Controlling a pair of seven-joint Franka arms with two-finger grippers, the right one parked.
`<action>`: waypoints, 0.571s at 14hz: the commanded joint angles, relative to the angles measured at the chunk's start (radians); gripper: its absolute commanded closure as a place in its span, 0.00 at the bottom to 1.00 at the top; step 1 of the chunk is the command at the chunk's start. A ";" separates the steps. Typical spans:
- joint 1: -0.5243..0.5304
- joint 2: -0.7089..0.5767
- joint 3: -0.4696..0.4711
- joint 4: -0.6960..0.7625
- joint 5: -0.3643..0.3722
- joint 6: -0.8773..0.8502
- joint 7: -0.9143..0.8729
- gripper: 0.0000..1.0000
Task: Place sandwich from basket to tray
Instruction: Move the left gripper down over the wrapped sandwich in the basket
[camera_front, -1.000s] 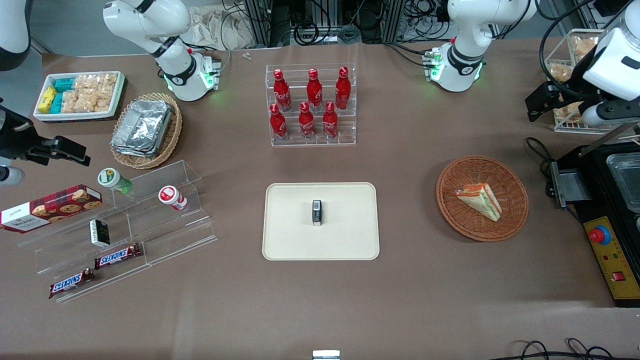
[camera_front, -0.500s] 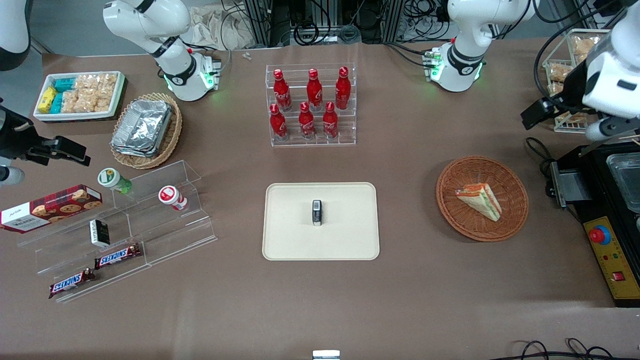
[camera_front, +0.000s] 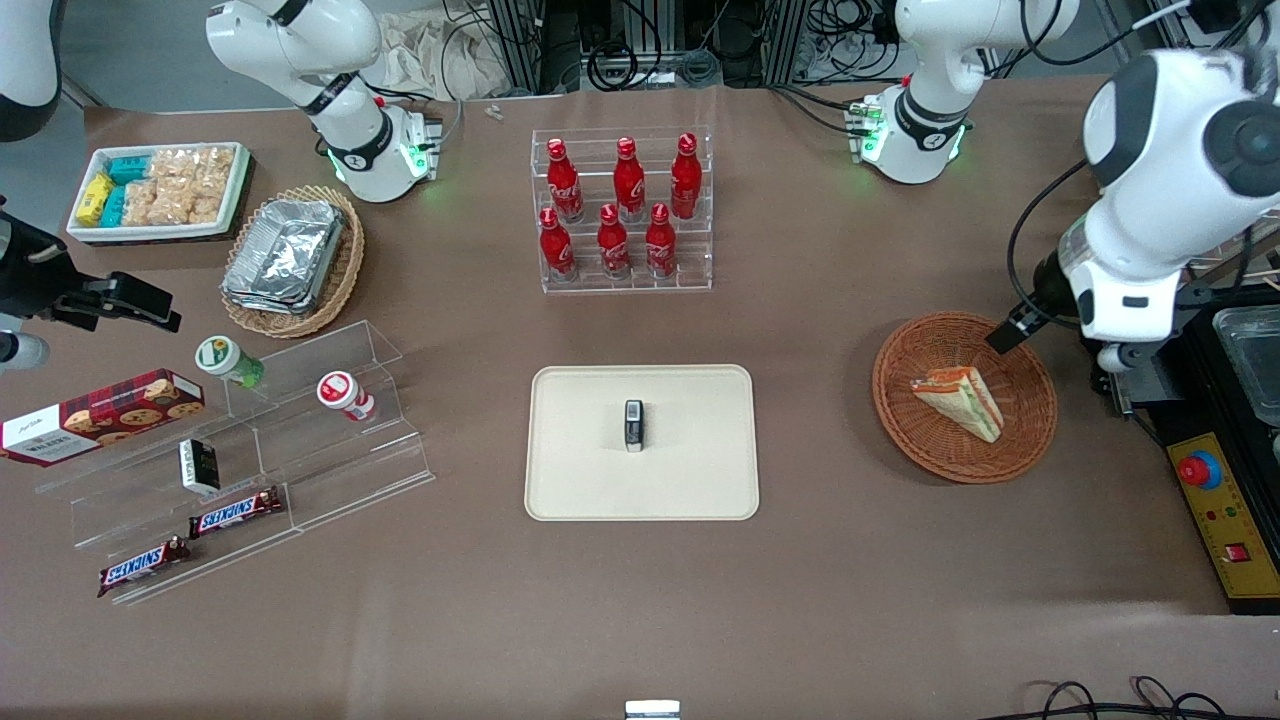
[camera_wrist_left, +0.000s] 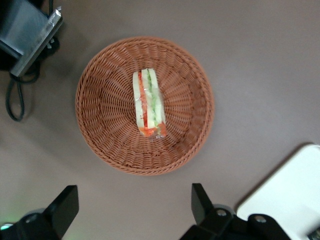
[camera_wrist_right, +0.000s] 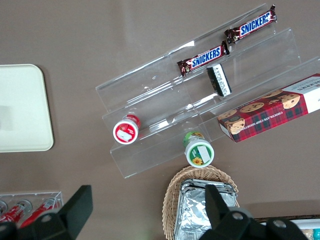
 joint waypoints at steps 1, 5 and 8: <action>0.017 -0.009 0.037 -0.153 -0.014 0.183 -0.024 0.00; 0.016 0.093 0.047 -0.196 -0.014 0.336 -0.024 0.00; 0.016 0.178 0.047 -0.202 -0.031 0.420 -0.031 0.00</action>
